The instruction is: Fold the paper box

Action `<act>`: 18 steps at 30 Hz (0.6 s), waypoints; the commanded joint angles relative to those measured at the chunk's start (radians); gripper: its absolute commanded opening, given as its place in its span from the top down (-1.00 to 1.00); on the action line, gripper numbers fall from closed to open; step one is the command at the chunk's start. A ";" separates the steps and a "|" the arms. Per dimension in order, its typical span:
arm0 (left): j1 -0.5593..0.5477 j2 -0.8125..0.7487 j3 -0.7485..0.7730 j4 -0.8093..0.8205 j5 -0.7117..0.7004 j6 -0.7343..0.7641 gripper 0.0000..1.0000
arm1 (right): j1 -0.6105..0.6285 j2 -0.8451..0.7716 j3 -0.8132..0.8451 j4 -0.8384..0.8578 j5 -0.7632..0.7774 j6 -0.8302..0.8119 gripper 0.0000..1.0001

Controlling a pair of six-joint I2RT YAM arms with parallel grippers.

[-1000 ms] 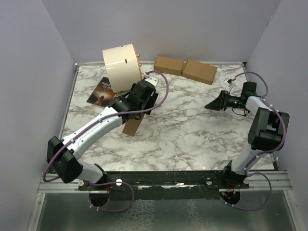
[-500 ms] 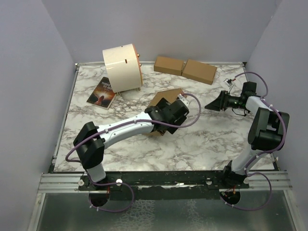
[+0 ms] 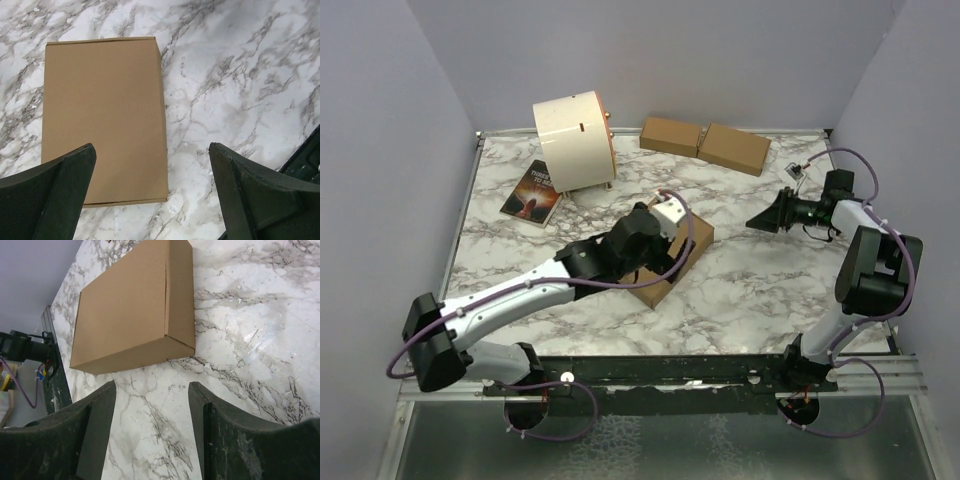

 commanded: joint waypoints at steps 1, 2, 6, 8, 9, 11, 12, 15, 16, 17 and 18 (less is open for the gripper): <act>0.156 -0.153 -0.274 0.393 0.258 -0.076 -0.98 | -0.007 -0.106 0.018 -0.030 -0.026 -0.114 -0.18; 0.228 -0.186 -0.349 0.477 0.325 -0.115 -0.98 | -0.007 -0.129 0.020 -0.042 -0.027 -0.148 -0.18; 0.475 -0.277 -0.546 0.715 0.468 -0.265 -0.98 | -0.007 -0.246 0.024 -0.015 0.051 -0.215 -0.23; 0.579 -0.304 -0.598 0.758 0.506 -0.310 -0.98 | -0.007 -0.316 0.028 0.010 0.098 -0.236 -0.30; 0.636 -0.314 -0.613 0.766 0.530 -0.336 -0.98 | -0.007 -0.345 0.033 0.023 0.119 -0.247 -0.36; 0.735 -0.334 -0.635 0.763 0.580 -0.390 -0.98 | -0.007 -0.407 0.046 0.057 0.160 -0.279 -0.51; 0.781 -0.346 -0.638 0.755 0.607 -0.407 -0.98 | -0.007 -0.443 0.052 0.088 0.182 -0.280 -0.61; 0.873 -0.393 -0.590 0.670 0.632 -0.406 -0.98 | -0.006 -0.531 0.089 0.186 0.253 -0.217 -0.99; 0.889 -0.412 -0.560 0.632 0.626 -0.388 -0.98 | -0.006 -0.544 0.123 0.195 0.268 -0.189 -1.00; 0.897 -0.432 -0.526 0.592 0.610 -0.366 -0.98 | -0.006 -0.546 0.171 0.189 0.290 -0.152 -1.00; 0.899 -0.448 -0.489 0.552 0.593 -0.343 -0.98 | -0.006 -0.540 0.229 0.168 0.307 -0.105 -1.00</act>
